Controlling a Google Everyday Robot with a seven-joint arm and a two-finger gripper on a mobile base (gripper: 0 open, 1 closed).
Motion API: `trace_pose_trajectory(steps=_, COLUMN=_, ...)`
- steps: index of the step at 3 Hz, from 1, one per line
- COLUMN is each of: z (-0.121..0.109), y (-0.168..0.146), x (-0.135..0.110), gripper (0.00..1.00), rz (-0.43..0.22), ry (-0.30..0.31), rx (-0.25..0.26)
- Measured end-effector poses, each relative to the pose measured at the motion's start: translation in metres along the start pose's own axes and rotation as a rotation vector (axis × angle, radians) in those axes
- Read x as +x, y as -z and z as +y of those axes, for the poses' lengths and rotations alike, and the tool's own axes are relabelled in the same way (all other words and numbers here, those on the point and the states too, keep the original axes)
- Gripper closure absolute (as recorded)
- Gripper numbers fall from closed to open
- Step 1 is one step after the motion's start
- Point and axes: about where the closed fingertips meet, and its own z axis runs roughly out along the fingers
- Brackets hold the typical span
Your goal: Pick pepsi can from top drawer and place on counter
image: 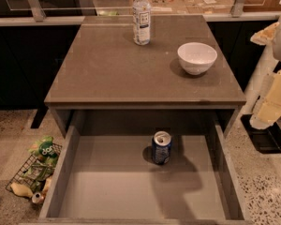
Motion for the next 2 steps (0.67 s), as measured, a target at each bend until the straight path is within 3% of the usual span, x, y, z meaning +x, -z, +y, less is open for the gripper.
trace_pose_trajectory(steps=2, z=0.020, y=-0.080, x=0.092, gripper=0.00, rz=-0.324, ry=-0.130, rx=0.000)
